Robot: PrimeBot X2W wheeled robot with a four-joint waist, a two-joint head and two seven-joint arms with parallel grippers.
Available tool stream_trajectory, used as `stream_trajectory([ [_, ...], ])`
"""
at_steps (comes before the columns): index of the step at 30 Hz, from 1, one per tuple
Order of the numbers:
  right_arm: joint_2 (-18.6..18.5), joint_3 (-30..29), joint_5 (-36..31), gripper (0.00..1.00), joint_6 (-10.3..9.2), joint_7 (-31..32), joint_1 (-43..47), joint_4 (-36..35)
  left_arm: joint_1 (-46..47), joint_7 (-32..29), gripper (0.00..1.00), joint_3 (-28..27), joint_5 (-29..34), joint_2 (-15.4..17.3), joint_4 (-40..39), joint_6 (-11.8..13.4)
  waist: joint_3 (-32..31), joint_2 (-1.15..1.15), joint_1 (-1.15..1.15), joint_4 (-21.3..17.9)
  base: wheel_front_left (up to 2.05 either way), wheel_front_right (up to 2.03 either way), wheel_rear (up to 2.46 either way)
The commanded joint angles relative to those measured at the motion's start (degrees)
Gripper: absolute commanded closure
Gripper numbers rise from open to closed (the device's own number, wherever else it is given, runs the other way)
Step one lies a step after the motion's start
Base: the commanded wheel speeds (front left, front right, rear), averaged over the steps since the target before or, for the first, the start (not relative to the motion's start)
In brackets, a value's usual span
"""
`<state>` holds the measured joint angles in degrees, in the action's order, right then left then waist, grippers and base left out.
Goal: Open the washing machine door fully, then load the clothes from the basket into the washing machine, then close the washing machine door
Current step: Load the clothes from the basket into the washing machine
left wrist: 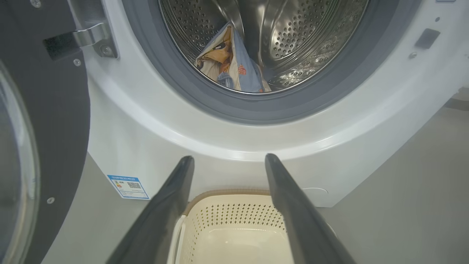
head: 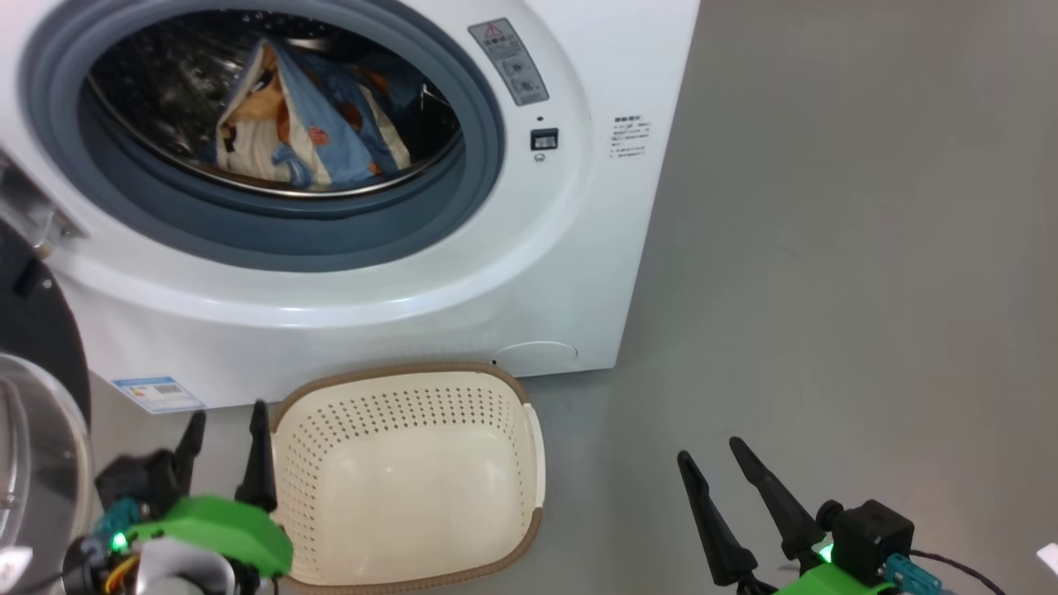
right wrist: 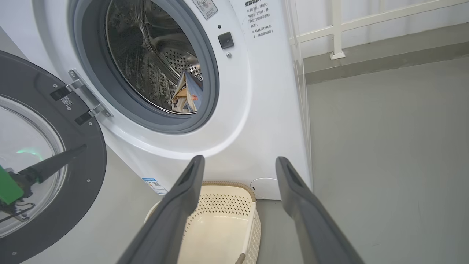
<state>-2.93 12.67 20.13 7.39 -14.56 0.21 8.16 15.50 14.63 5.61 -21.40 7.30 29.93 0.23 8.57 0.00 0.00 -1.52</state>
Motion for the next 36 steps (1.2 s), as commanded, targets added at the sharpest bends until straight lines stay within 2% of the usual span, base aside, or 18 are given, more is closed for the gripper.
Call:
stream_trajectory([
  [1, 0.1, 1.3, -1.0, 0.0, 0.1, -0.4, 0.1, -1.4, -0.3, 0.4, 0.0, -2.0, 0.4, 1.2, -1.7, 0.3, -1.0, 0.0, 0.0, 0.9, 0.0, 0.0, 0.0],
  [8, 0.1, 0.4, -1.7, 0.0, 0.1, -0.4, 1.3, -1.5, -8.5, 0.4, 0.0, -2.9, 2.0, 0.2, -10.0, 1.7, -3.5, 0.0, 0.0, 2.5, 0.0, 0.0, 0.0],
  [18, -0.2, -0.8, -2.5, 0.0, 0.1, -0.4, 2.4, -1.3, -15.9, 0.4, 0.0, -4.2, 5.1, -1.9, -16.2, 2.4, -7.7, 0.0, 0.0, 3.4, 0.0, 0.0, 0.0],
  [36, -1.5, -3.3, -2.2, 0.0, 0.1, -0.4, 5.3, -2.4, -24.4, 0.4, 0.0, -8.5, 8.2, -3.9, -21.4, 1.0, -10.4, 0.0, 0.0, 2.1, 0.0, 0.0, 0.0],
])
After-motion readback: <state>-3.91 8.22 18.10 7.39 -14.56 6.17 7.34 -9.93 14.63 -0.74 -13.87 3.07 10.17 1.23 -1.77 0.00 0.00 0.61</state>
